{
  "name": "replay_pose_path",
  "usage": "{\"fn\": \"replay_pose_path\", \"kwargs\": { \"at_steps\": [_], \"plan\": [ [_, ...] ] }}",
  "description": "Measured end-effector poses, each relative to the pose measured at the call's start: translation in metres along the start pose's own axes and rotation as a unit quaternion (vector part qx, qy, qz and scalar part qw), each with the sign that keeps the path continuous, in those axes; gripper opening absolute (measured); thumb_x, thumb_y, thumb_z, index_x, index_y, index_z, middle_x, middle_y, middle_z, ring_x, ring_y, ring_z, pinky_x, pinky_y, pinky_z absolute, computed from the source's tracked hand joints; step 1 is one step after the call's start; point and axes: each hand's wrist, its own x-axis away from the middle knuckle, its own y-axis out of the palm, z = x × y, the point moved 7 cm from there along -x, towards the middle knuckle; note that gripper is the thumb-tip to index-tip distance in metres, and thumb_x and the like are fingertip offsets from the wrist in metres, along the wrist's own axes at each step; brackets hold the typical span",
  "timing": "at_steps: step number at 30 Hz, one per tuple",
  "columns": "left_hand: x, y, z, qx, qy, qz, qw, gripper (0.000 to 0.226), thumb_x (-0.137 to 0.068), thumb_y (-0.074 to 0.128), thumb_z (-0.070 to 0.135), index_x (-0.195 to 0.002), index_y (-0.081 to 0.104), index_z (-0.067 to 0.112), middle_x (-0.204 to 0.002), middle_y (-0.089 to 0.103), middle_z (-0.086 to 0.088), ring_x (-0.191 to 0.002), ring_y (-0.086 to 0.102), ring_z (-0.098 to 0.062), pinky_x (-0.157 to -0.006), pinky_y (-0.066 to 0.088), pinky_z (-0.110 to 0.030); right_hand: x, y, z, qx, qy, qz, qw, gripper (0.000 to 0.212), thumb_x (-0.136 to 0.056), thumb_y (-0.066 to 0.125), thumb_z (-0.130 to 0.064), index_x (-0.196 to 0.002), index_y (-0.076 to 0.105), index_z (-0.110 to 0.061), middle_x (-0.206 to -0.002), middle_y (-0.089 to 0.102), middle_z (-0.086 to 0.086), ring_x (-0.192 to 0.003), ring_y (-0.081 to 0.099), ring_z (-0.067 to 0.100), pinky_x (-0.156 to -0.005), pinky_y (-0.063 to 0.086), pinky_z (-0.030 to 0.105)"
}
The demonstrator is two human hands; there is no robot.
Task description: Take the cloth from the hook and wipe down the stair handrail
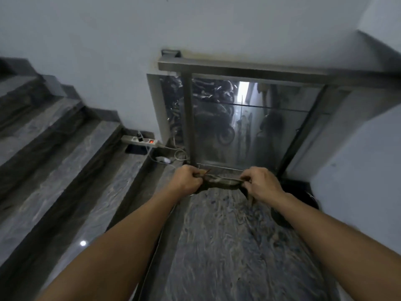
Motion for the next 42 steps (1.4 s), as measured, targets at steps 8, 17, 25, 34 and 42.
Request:
{"fn": "replay_pose_path", "kwargs": {
  "at_steps": [8, 17, 25, 34, 42],
  "plan": [
    [-0.133, 0.035, 0.082, -0.026, 0.061, -0.038, 0.997, 0.016, -0.072, 0.078, 0.023, -0.071, 0.064, 0.029, -0.082, 0.07, 0.001, -0.078, 0.066, -0.015, -0.069, 0.055, -0.033, -0.045, -0.051, 0.112, -0.038, 0.153, 0.011, 0.987, 0.019, -0.076, 0.07, -0.019, -0.076, 0.058, -0.033, -0.086, 0.067, -0.002, -0.082, 0.062, 0.021, -0.069, 0.05, 0.032],
    [-0.286, 0.132, 0.152, -0.101, 0.169, -0.152, 0.968, 0.014, -0.076, 0.061, 0.018, -0.076, 0.075, 0.017, -0.081, 0.073, -0.007, -0.081, 0.067, -0.022, -0.069, 0.052, -0.028, -0.092, -0.052, 0.236, -0.057, 0.313, 0.038, 0.947, 0.033, -0.069, 0.074, -0.014, -0.057, 0.056, -0.038, -0.073, 0.066, -0.006, -0.074, 0.065, 0.018, -0.072, 0.055, 0.036],
    [-0.379, 0.309, 0.15, -0.155, 0.23, -0.21, 0.938, 0.018, -0.081, 0.064, 0.023, -0.094, 0.077, 0.021, -0.099, 0.074, -0.007, -0.094, 0.068, -0.024, -0.083, 0.056, -0.032, -0.093, 0.032, 0.363, -0.054, 0.441, 0.105, 0.89, 0.014, -0.074, 0.069, -0.014, -0.077, 0.074, -0.027, -0.088, 0.072, 0.003, -0.085, 0.066, 0.024, -0.076, 0.054, 0.031],
    [-0.442, 0.541, 0.086, -0.158, 0.302, -0.2, 0.919, 0.021, -0.082, 0.066, 0.03, -0.1, 0.074, 0.022, -0.106, 0.072, -0.007, -0.097, 0.067, -0.025, -0.085, 0.056, -0.035, -0.071, 0.197, 0.524, 0.002, 0.492, 0.199, 0.847, 0.013, -0.076, 0.065, -0.016, -0.083, 0.075, -0.014, -0.097, 0.071, 0.009, -0.093, 0.065, 0.032, -0.08, 0.054, 0.036],
    [-0.471, 0.633, 0.039, -0.128, 0.301, -0.273, 0.905, 0.049, -0.082, 0.069, 0.03, -0.128, 0.058, 0.016, -0.117, 0.068, -0.011, -0.109, 0.062, -0.026, -0.098, 0.05, -0.038, -0.054, 0.265, 0.582, 0.013, 0.522, 0.209, 0.827, 0.021, -0.079, 0.055, -0.014, -0.085, 0.074, -0.006, -0.093, 0.073, 0.016, -0.086, 0.066, 0.037, -0.076, 0.056, 0.039]
  ]
}}
